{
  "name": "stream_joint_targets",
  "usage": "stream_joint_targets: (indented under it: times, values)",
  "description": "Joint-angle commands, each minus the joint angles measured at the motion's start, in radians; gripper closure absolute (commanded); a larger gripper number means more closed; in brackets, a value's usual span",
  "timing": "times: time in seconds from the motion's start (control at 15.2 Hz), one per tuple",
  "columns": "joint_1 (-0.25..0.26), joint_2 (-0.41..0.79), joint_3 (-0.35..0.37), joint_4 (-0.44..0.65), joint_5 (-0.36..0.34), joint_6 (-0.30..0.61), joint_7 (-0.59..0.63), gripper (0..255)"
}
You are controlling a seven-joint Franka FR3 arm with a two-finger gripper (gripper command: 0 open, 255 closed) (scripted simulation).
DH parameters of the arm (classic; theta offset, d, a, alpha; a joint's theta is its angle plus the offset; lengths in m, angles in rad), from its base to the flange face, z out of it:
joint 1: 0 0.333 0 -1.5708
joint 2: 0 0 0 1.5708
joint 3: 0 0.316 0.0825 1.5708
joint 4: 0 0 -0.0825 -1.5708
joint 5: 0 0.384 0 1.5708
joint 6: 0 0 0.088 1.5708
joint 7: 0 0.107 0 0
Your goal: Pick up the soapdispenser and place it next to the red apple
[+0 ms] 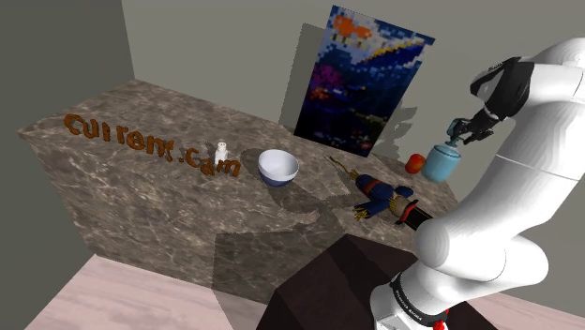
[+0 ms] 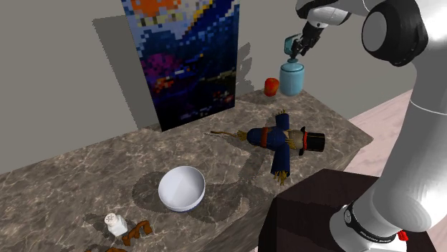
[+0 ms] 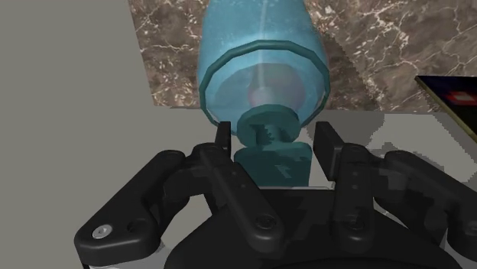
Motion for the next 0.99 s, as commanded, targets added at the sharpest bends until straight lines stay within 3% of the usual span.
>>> stream_joint_targets:
  times: [0.0,0.53,0.92]
  values:
    - [-0.002,0.008,0.004,-0.016,0.011,0.024,-0.01,255]
    - [-0.015,0.05,0.027,-0.071,0.061,0.11,-0.052,255]
    - [-0.015,0.05,0.027,-0.071,0.061,0.11,-0.052,255]
